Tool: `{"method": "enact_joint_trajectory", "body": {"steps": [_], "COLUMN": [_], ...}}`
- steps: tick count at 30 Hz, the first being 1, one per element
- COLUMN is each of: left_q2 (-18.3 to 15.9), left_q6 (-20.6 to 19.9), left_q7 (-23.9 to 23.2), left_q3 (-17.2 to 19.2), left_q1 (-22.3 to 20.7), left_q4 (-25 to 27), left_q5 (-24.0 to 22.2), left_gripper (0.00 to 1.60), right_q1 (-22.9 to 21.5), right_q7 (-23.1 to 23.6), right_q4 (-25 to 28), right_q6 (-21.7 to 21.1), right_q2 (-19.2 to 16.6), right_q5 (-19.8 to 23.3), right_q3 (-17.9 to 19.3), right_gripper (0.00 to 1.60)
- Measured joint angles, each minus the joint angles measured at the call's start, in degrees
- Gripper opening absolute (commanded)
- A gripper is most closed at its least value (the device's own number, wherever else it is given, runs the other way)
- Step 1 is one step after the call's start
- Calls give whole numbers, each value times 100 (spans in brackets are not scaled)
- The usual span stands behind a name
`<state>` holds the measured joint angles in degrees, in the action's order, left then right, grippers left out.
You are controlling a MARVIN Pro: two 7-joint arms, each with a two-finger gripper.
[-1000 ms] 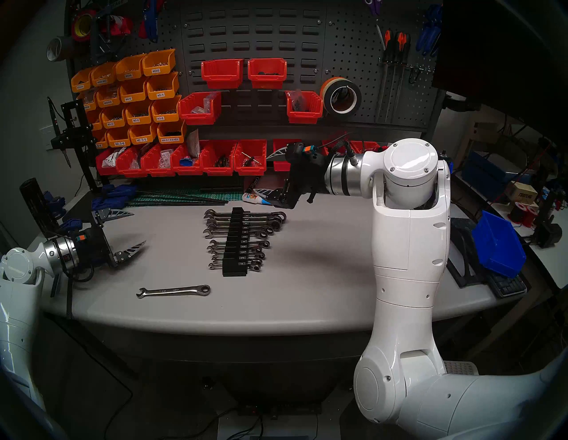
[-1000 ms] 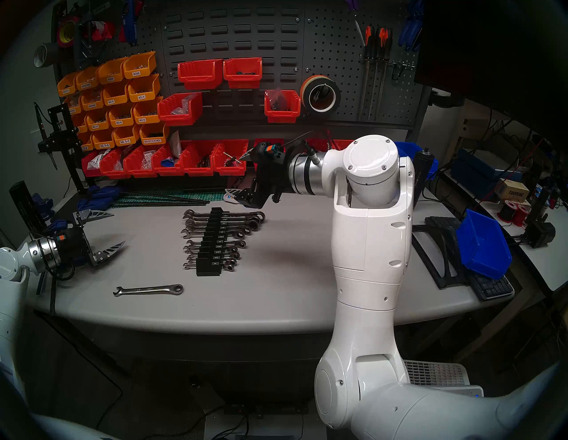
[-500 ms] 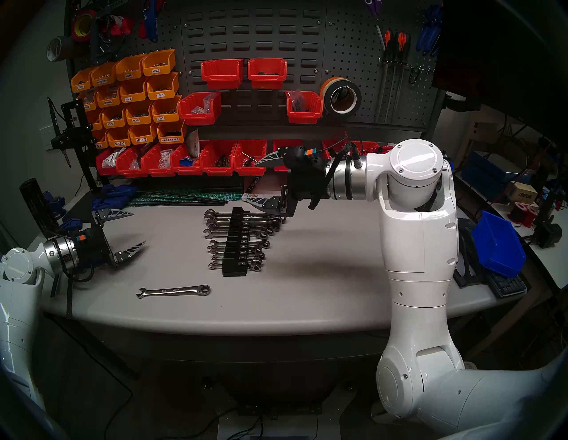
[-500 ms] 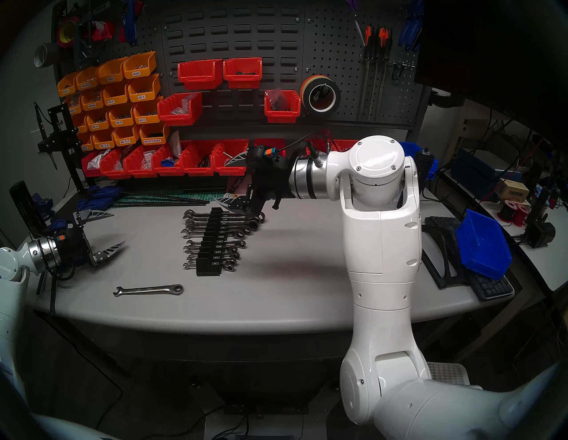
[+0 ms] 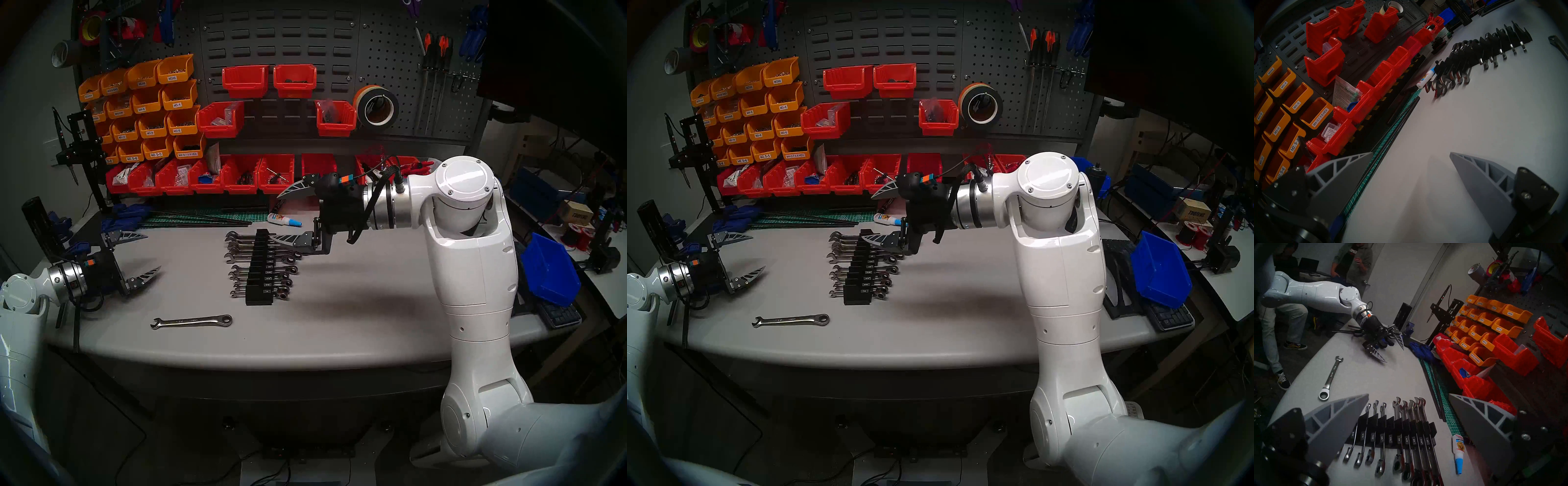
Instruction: Put the wrenches on the table into the correct slot in the case
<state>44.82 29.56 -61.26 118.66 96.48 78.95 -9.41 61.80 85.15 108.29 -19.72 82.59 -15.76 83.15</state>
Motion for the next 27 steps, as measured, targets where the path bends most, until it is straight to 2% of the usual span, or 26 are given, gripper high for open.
{"method": "enact_joint_trajectory", "body": {"steps": [10,19,27], "left_q2": [0,0,1], "left_q6": [0,0,0], "left_q7": [0,0,0], "left_q3": [0,0,0], "left_q1": [0,0,0], "left_q4": [0,0,0], "left_q5": [0,0,0], "left_gripper": [160,160,160], "right_q1": [-5,-68,-170], "right_q7": [-10,-2,-2], "right_q4": [-19,-14,-8], "right_q6": [-41,46,155], "right_q2": [-448,-994,-1389], "right_q5": [402,815,1022], "right_q3": [-227,-798,-1129], "right_gripper": [160,160,160]}}
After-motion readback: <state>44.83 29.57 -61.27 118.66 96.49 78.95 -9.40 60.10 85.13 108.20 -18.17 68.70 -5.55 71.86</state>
